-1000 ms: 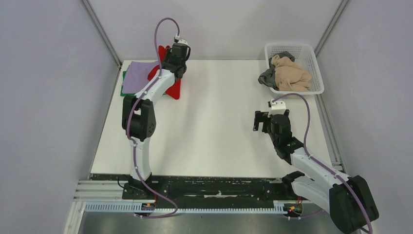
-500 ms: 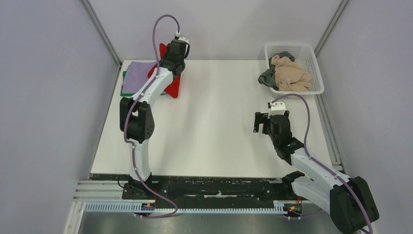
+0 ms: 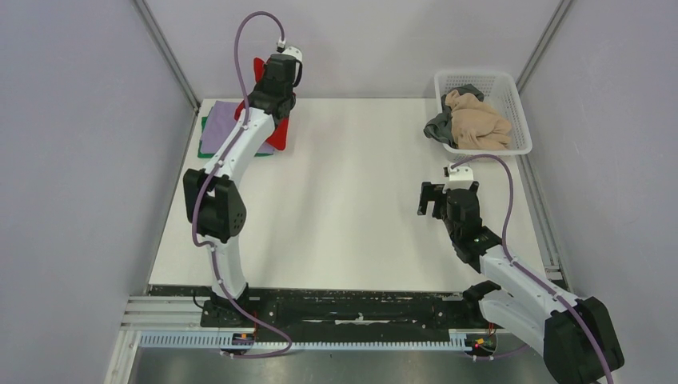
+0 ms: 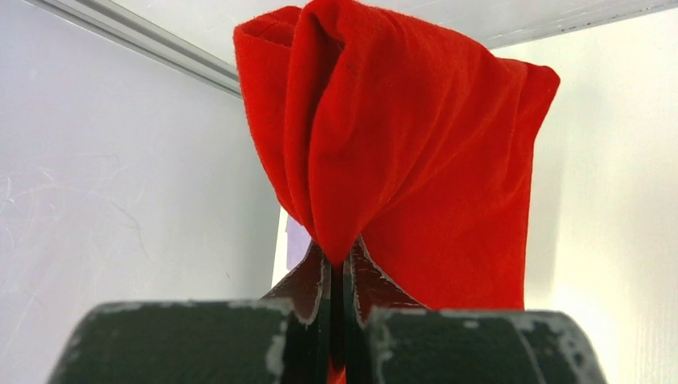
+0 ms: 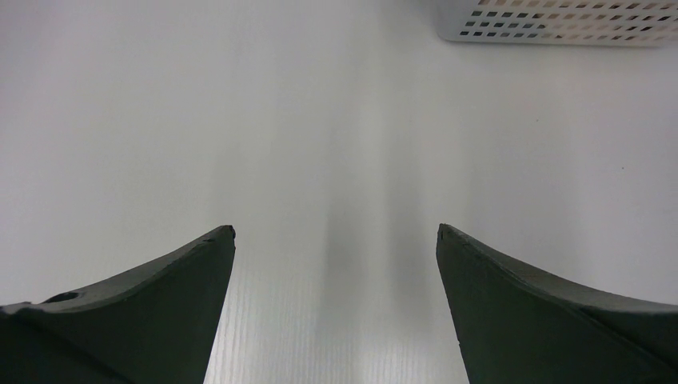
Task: Fold and stack the t-shirts
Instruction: Put the neatly folded tshirt into the corner of the board with the left arm
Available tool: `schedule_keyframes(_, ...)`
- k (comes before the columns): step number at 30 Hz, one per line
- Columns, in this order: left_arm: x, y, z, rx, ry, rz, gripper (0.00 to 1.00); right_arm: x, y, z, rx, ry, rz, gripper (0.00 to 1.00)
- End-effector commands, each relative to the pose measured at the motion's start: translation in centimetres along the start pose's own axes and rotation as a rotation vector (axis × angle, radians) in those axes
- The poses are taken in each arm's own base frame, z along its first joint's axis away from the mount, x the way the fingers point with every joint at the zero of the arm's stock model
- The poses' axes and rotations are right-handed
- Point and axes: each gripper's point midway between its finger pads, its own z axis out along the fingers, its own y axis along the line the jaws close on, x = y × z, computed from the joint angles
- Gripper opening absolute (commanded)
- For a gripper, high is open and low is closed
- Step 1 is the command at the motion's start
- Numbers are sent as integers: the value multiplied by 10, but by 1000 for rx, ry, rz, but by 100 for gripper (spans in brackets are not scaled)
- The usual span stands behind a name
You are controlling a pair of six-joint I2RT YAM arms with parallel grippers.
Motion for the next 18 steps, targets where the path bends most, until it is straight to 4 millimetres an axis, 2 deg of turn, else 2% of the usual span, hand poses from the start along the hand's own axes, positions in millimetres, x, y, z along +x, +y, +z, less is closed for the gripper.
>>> schedule_keyframes(1,-20,21,-6,-14,-58,-52,2,-13,-6,0,35,-37,23,98)
schedule_keyframes(8,3,11,21,19,-19,-38,2,-5,-12,-1,69,-18,17,98)
schedule_keyframes(18,29,14,69,21,11,-64,2,1,-24,-5,124,-2,9,98)
